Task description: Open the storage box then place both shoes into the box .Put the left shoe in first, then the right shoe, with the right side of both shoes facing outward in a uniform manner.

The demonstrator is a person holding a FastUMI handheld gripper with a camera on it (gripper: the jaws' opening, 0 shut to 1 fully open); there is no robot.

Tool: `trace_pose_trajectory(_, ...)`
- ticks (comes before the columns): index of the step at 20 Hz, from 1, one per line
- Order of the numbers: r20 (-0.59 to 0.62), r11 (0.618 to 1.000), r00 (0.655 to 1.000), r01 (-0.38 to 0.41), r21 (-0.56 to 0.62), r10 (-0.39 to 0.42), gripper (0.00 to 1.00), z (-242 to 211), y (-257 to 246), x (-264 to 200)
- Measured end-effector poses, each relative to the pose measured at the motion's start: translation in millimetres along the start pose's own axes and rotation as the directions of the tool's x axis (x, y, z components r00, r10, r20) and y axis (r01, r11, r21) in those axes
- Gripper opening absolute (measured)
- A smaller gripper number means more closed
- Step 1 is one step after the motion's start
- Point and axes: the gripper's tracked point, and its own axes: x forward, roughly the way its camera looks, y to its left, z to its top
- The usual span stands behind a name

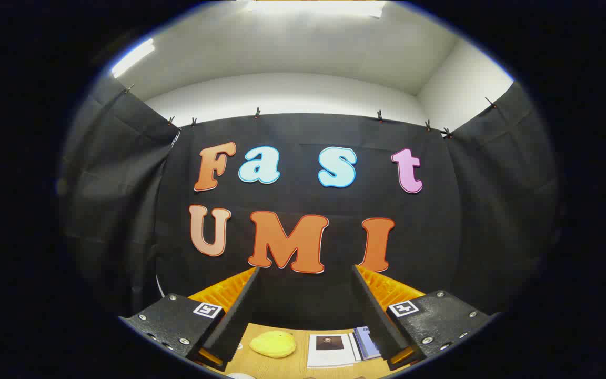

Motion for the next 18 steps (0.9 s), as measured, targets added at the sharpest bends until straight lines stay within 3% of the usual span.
trace_pose_trajectory(18, 0.062, 0.998, 0.998, -0.014, 0.062, 0.01, 0.99, 25.2, 11.9, -0.4)
